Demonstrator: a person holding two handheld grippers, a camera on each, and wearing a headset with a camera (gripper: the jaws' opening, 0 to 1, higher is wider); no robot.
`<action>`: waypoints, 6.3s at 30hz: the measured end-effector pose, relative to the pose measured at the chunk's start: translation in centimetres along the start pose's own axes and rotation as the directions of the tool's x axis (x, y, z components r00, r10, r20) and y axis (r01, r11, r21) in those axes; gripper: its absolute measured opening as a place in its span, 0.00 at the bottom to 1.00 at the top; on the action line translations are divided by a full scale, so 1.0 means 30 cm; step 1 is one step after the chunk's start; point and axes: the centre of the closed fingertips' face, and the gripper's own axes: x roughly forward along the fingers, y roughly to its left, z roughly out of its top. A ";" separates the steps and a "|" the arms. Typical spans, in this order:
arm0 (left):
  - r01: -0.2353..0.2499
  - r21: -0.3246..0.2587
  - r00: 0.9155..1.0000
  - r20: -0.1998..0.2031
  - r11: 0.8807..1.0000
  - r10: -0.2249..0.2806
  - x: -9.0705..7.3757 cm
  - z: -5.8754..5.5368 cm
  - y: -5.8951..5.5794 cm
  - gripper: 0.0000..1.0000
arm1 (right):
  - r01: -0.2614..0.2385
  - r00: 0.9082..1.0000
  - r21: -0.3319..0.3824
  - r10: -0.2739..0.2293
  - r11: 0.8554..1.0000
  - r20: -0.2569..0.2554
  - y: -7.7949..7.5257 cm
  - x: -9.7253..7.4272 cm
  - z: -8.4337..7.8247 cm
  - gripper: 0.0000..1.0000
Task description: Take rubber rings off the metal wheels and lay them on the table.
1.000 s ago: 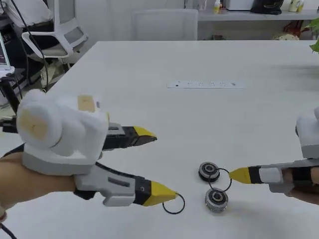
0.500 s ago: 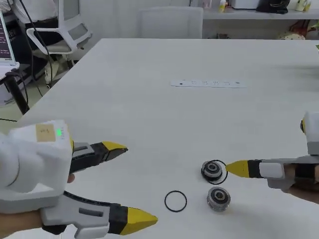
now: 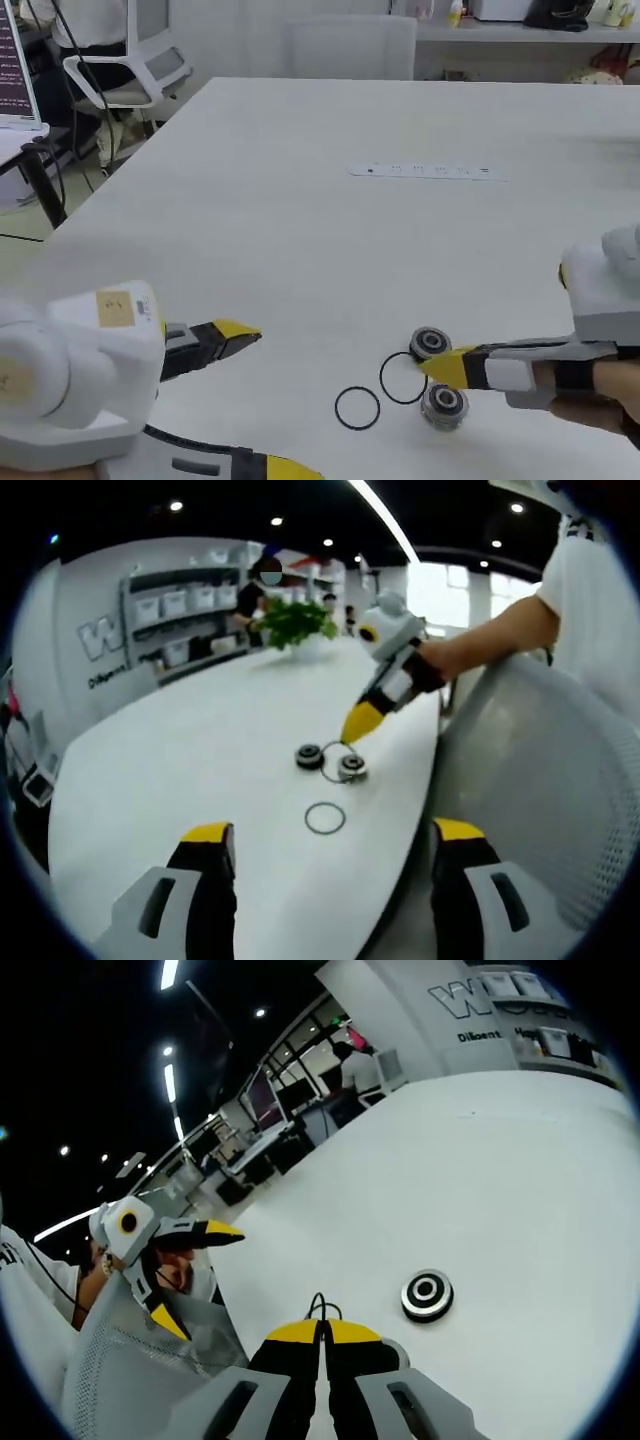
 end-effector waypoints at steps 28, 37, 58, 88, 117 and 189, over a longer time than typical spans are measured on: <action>-0.031 0.006 0.999 0.038 0.999 0.031 -0.020 0.025 0.016 0.68 | 0.079 0.986 -0.277 -0.116 0.958 -0.123 -0.063 0.072 -0.070 0.15; -0.019 -0.042 0.996 0.086 0.999 0.022 -0.022 0.056 0.010 0.69 | 0.093 0.992 -0.273 -0.113 0.958 -0.061 -0.072 0.039 0.013 0.15; 0.007 0.091 0.993 0.114 0.996 -0.018 -0.045 0.219 0.033 0.75 | 0.175 0.979 -0.266 -0.141 0.948 0.145 -0.167 -0.048 0.245 0.27; 0.081 0.307 0.979 0.154 0.948 -0.134 0.378 0.492 0.146 0.50 | 0.222 0.974 -0.233 -0.204 0.947 0.097 -0.304 -0.076 0.124 0.19; 0.116 0.157 0.993 -0.010 0.981 -0.116 0.594 0.131 0.094 0.21 | 0.168 0.980 -0.240 -0.188 0.956 -0.060 -0.311 -0.016 -0.020 0.19; 0.125 0.113 0.991 -0.055 0.986 -0.119 0.581 0.091 0.074 0.14 | 0.203 0.977 -0.150 -0.211 0.968 -0.042 -0.324 -0.004 -0.006 0.00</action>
